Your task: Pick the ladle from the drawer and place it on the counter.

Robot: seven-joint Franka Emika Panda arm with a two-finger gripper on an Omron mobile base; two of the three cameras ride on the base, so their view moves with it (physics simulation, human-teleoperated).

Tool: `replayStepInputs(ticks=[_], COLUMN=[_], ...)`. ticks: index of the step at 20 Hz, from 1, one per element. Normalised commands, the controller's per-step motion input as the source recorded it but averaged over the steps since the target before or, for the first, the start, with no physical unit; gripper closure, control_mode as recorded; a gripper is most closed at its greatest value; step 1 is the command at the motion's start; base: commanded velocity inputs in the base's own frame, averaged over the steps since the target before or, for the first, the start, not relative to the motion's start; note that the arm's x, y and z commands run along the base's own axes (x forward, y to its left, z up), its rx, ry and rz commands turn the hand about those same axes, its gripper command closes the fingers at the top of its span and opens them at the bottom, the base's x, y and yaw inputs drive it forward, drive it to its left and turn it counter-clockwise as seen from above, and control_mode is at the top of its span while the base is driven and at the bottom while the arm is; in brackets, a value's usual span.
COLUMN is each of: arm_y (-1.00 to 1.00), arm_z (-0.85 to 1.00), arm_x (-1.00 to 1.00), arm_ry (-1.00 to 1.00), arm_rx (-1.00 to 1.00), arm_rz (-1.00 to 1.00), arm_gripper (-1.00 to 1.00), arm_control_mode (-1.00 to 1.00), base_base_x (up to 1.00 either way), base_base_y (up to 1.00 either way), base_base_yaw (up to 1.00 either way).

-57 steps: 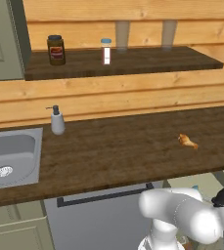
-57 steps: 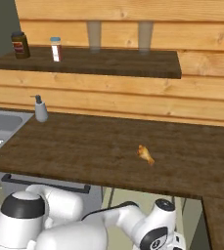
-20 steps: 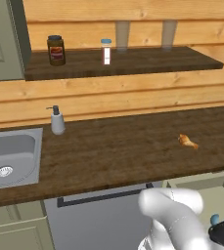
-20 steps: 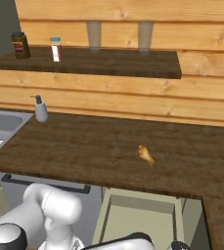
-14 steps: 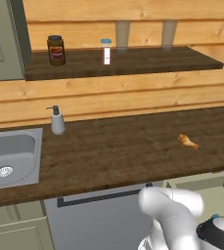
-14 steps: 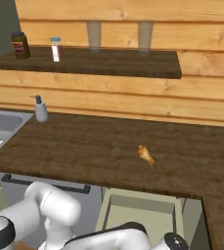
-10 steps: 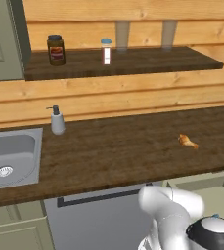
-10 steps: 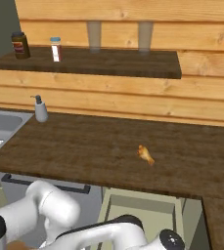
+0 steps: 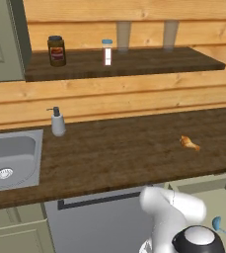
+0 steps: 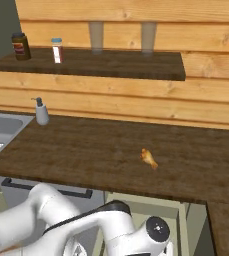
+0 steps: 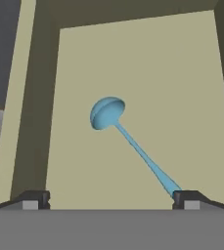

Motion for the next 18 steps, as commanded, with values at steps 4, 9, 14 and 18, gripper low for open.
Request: replayStepInputs(ticks=[4, 9, 14, 18], arm_y=[0.09, 0.0, 0.07, 0.0], arm_z=[-0.06, -0.35, -0.58, -0.46], arm_x=[0.83, 0.58, 0.14, 0.07], arm_ry=[0.0, 0.0, 0.02, 0.09], arm_rx=[0.0, 0.01, 0.0, 0.0], arm_rz=[0.0, 0.0, 0.0, 0.0], arm_gripper=[-1.0, -1.0, -1.0, -1.0], arm_control_mode=[-1.0, -1.0, -1.0, -1.0], base_base_x=[0.0, 0.0, 0.0, 0.0], base_base_y=[0.0, 0.0, 0.0, 0.0], base_base_yaw=[0.0, 0.0, 0.0, 0.0])
